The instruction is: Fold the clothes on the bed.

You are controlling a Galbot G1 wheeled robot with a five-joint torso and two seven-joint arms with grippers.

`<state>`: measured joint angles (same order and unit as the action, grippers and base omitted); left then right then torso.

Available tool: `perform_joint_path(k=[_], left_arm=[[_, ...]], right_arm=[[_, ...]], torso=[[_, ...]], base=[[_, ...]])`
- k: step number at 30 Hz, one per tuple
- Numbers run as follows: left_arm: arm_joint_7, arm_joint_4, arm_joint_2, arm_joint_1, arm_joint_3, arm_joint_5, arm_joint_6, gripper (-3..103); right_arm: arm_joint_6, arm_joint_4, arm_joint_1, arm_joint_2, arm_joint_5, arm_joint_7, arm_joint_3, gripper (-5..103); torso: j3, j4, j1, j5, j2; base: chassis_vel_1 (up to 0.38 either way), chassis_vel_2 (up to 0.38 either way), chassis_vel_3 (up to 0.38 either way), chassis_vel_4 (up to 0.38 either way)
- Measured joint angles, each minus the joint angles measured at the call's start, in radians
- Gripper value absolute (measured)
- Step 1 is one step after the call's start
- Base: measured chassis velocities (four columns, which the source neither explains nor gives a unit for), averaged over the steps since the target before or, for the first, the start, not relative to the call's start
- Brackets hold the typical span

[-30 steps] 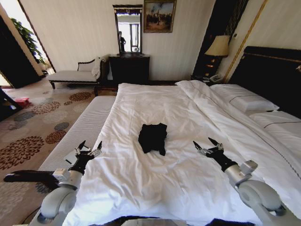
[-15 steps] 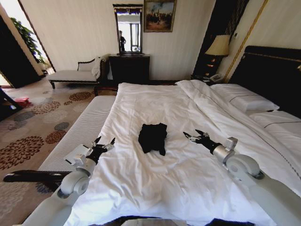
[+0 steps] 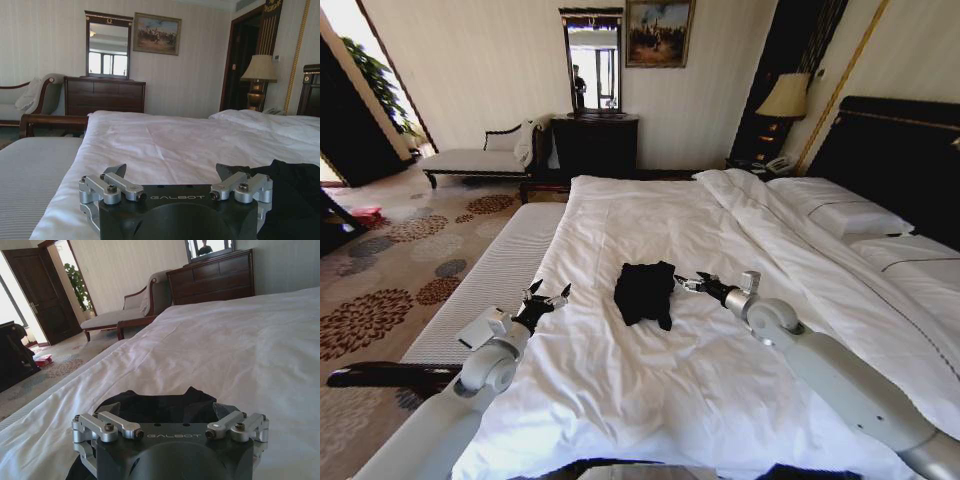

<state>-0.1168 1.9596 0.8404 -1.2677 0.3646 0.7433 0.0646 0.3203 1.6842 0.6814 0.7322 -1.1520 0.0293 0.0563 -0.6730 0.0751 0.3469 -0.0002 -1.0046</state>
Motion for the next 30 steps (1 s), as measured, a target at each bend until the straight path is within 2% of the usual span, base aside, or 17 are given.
perform_joint_path(k=[6,7,15,19,21,22,25,27,29,30], left_arm=[[0.000,0.022,-0.002,-0.041,0.018,-0.008,-0.001,100],[0.000,0.027,-0.003,-0.048,0.022,-0.009,-0.001,100],[0.000,0.050,-0.008,-0.081,0.041,0.002,0.000,100],[-0.004,0.067,-0.012,-0.094,0.048,0.012,0.003,100],[-0.004,0.069,-0.012,-0.095,0.049,0.012,0.003,100],[-0.005,0.071,-0.012,-0.094,0.049,0.010,0.003,100],[-0.006,0.073,-0.011,-0.096,0.050,0.007,0.003,100],[-0.006,0.079,-0.008,-0.107,0.054,0.003,0.003,100],[-0.006,0.082,-0.007,-0.110,0.056,0.002,0.003,100],[-0.006,0.086,-0.007,-0.117,0.058,0.001,0.003,100]], right_arm=[[0.006,-0.090,-0.056,0.061,-0.006,0.000,0.062,100],[0.006,-0.108,-0.063,0.071,-0.004,0.000,0.073,103],[0.005,-0.183,-0.075,0.111,-0.006,0.004,0.090,95],[0.002,-0.204,-0.082,0.120,0.001,0.004,0.098,88],[0.002,-0.208,-0.086,0.123,0.002,0.004,0.100,88],[0.002,-0.214,-0.089,0.126,0.004,0.004,0.102,83],[0.000,-0.225,-0.092,0.131,0.010,0.004,0.105,82],[-0.002,-0.238,-0.095,0.135,0.016,0.003,0.106,73],[-0.002,-0.241,-0.096,0.135,0.017,0.002,0.107,73],[-0.003,-0.248,-0.099,0.137,0.020,0.000,0.109,68]], torso=[[0.000,-0.0001,0.000,0.0002,0.000],[0.000,0.0004,0.000,0.0002,0.000],[0.000,0.0002,0.000,0.0001,0.000],[0.000,0.0003,0.000,0.0002,0.000],[0.000,0.0003,0.000,0.0002,0.000],[0.000,0.0002,0.000,0.0002,0.000],[0.000,0.0003,0.000,0.0002,0.000],[0.000,0.0002,0.000,0.0001,0.000],[0.000,0.0002,0.000,0.0002,0.000],[0.000,0.0002,0.000,0.0002,0.000]], base=[[0.000,0.000,0.000,0.000],[0.000,0.000,0.000,0.000],[0.000,0.000,0.000,0.000],[0.000,0.000,0.000,0.000],[0.000,0.000,0.000,0.000],[0.000,0.000,0.000,0.000],[0.000,0.000,0.000,0.000],[0.000,0.000,0.000,0.000],[0.000,0.000,0.000,0.000],[0.000,0.000,0.000,0.000]])
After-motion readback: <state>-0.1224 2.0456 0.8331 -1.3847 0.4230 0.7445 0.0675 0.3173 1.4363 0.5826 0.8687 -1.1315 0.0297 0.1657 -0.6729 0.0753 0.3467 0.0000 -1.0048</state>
